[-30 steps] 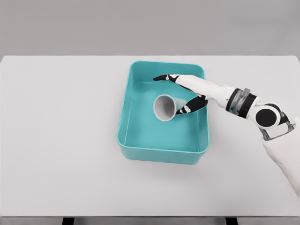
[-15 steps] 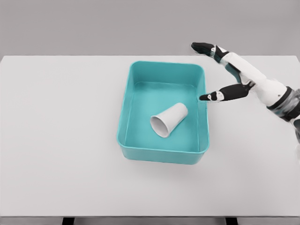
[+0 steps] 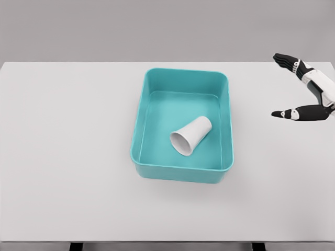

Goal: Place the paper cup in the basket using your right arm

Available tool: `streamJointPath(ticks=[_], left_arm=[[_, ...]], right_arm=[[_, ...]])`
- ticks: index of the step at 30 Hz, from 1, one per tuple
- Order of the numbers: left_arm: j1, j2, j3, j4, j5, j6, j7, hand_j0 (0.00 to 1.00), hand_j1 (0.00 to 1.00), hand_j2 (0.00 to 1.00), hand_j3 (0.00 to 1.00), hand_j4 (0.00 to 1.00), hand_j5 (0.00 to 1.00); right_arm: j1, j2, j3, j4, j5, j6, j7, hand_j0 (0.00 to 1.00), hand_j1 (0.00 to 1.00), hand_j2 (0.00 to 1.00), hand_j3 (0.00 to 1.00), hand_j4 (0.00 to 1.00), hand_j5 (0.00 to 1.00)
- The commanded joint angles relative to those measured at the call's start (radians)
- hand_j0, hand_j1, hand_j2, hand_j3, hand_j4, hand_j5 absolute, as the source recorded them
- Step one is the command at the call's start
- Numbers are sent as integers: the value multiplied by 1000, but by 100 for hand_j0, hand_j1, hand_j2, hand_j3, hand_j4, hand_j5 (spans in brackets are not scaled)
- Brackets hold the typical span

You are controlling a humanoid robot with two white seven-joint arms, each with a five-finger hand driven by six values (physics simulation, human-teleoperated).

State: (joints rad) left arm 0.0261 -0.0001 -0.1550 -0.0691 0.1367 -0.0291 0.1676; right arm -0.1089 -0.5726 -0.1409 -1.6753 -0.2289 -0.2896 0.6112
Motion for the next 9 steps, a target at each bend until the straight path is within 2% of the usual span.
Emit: streamJointPath(ticks=[1, 9], left_arm=[[0, 0, 0, 0, 0, 0, 0, 100, 100, 100, 100, 100, 100], [0, 0, 0, 0, 0, 0, 0, 100, 100, 100, 100, 100, 100]], right_arm=[[-2, -1, -3, 2, -1, 1, 0, 100, 100, 100, 100, 100, 100], [-8, 13, -2, 0, -4, 12, 0, 100, 100, 100, 100, 100, 100]])
